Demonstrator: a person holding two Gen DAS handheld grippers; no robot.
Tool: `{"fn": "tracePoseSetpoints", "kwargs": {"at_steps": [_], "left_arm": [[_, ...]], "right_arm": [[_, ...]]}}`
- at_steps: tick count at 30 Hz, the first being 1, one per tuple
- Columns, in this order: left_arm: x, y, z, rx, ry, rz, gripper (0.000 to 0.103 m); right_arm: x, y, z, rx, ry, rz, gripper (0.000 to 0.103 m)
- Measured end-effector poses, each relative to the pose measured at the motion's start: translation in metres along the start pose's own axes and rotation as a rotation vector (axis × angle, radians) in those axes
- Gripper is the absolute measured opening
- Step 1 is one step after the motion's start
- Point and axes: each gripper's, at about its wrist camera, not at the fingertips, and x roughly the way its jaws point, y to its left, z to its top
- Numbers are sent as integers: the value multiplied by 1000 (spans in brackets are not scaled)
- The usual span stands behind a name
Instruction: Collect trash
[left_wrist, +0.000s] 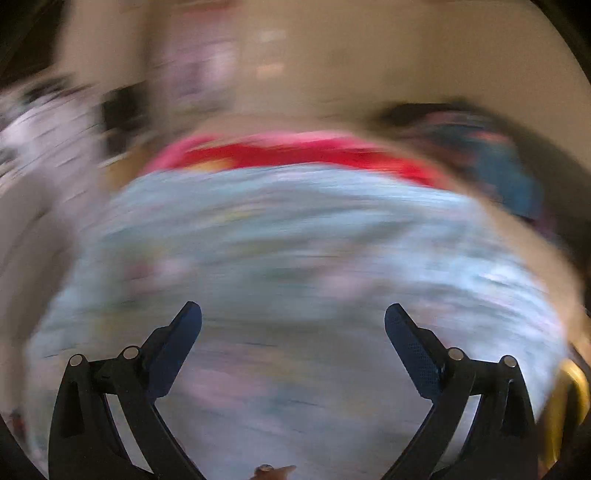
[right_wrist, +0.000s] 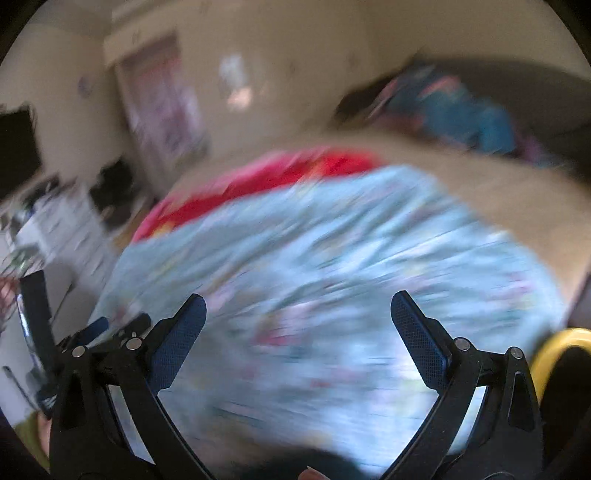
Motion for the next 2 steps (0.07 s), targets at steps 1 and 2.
{"fn": "tracePoseSetpoints", "kwargs": {"at_steps": [1,2], "left_arm": [[25,36,3,-49,42,91,97],[37,54,5,-70,66,125,97]], "right_arm": [[24,16,1,-10,46,24,92],[59,39,0,-25,121,28,92]]}}
